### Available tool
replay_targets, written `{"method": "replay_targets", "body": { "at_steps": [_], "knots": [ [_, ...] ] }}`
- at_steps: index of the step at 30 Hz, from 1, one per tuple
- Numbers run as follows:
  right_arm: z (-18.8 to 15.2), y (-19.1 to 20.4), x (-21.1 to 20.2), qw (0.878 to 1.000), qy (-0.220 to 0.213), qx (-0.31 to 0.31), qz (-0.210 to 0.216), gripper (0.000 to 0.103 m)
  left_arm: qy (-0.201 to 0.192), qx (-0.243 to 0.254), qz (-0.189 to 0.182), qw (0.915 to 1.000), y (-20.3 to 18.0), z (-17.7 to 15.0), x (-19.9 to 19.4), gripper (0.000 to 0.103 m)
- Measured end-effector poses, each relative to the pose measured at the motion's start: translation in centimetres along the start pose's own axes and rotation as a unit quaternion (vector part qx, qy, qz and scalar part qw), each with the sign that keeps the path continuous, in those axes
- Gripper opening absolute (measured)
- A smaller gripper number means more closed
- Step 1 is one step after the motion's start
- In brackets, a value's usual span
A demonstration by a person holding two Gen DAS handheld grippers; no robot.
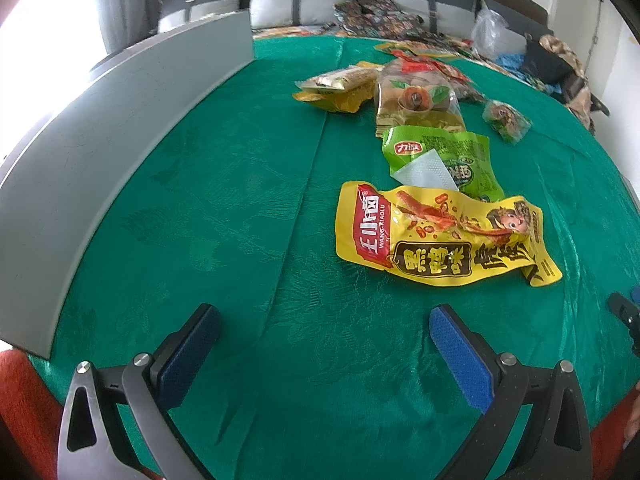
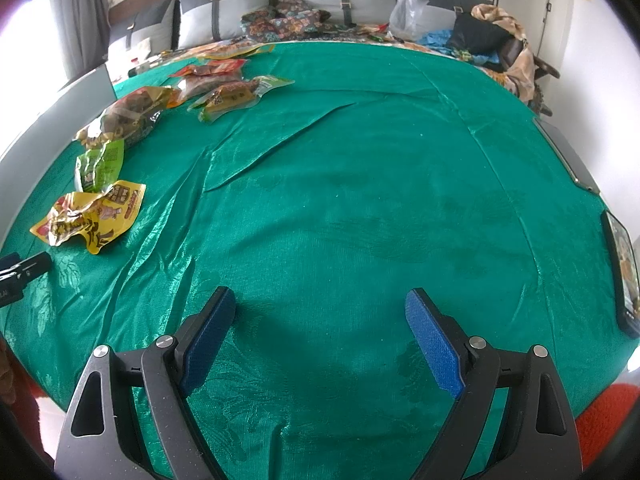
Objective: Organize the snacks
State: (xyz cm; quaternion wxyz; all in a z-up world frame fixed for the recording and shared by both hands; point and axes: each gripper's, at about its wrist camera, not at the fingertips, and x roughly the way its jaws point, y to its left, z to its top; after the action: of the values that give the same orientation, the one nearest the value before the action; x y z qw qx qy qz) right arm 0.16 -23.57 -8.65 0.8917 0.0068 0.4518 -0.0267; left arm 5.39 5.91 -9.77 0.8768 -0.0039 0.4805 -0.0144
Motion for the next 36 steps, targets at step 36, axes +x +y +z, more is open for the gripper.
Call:
{"method": "replay_targets", "body": {
  "at_steps": [36],
  "knots": [
    [-0.1, 1.2, 0.1, 0.999, -0.01, -0.024, 0.022, 0.09, 0.059, 0.213, -0.166, 0.961, -5.5, 7.2, 2.7, 0.103]
  ]
}}
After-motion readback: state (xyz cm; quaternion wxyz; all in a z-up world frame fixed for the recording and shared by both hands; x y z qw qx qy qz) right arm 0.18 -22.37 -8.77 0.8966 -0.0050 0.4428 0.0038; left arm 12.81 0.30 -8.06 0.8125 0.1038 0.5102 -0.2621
